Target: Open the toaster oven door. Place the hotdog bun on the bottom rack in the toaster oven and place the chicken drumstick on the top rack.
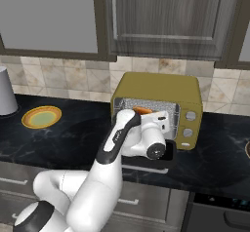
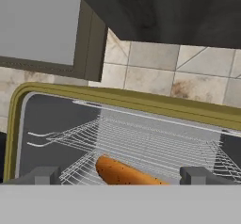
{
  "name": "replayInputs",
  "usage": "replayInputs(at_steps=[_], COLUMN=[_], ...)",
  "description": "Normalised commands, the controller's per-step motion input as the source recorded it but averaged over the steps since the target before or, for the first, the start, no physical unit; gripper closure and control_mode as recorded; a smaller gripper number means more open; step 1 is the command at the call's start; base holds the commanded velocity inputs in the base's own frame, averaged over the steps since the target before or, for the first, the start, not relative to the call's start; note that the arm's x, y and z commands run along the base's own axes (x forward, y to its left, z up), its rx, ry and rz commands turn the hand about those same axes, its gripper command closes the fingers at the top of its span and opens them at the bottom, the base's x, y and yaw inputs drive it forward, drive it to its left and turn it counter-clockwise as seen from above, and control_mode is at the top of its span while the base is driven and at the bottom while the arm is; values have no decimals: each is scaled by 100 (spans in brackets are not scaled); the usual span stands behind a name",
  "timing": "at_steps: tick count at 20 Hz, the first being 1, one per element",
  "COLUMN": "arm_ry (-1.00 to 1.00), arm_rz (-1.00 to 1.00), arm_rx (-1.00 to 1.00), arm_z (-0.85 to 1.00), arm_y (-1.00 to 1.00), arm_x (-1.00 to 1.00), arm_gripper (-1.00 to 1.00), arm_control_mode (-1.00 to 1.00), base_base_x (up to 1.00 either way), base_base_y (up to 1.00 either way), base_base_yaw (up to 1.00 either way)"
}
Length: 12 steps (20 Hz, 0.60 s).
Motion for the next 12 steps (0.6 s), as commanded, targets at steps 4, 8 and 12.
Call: replayInputs(at_steps=[4, 8, 12], arm_ry=[-3, 1, 1], arm_rz=[5, 1, 0], arm_rx=[0, 0, 0], arm_z=[0, 0, -1], arm_y=[-5, -7, -6], arm_x=[24, 23, 26], arm_gripper=[-100, -100, -100], arm_control_mode=[-100, -100, -100], base_base_x=[0, 0, 0], base_base_y=[0, 0, 0], base_base_yaw=[0, 0, 0])
